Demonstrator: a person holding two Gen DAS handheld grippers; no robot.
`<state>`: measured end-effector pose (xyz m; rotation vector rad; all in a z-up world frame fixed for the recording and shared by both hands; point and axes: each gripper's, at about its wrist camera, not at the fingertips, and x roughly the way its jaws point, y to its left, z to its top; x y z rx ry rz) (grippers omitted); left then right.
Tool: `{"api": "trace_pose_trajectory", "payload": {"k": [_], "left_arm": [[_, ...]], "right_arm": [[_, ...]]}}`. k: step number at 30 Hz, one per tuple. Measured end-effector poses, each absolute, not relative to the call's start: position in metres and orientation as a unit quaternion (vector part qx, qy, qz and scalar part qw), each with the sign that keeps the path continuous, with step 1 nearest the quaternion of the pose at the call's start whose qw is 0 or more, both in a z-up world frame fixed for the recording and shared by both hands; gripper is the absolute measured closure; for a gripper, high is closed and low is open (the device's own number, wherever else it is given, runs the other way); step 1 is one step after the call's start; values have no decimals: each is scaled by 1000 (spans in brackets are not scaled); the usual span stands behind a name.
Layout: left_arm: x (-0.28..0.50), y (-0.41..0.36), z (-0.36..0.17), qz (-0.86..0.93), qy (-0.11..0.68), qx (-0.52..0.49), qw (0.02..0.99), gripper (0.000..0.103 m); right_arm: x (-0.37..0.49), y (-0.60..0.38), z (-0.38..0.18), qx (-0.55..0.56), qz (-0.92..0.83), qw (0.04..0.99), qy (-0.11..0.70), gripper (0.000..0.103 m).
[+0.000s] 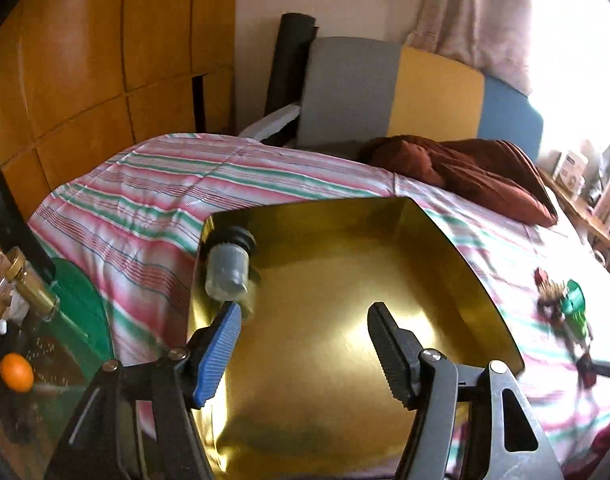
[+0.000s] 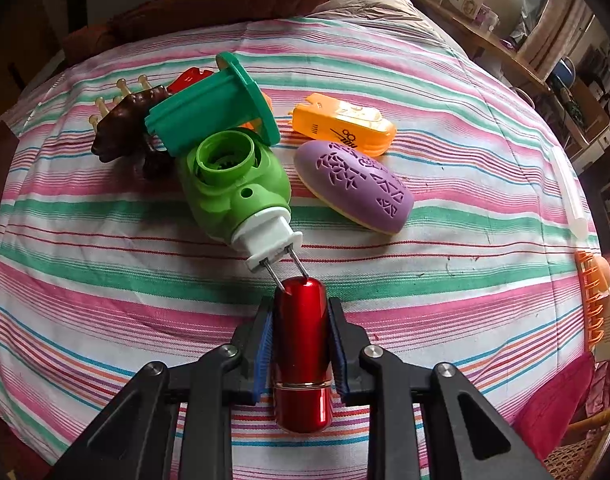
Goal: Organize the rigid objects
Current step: 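Carry the clear cup to the gold tray and open the left tool, then carry the red lipstick to the tray and release it beside the cup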
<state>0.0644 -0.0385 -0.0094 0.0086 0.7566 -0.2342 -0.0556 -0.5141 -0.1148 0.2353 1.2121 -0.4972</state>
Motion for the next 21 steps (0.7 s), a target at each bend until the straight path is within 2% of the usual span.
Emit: {"api": "trace_pose_trajectory", "payload": {"k": [10,21], "left_arm": [[30,-43,-14,-121,369,18,921,36],[30,-31,-23,-98,380,11,920,36]], "right_arm": [[-44,-487,-110,82,-206,764,606,79],[-28,-406,-85,107,-87,807,574,79]]}}
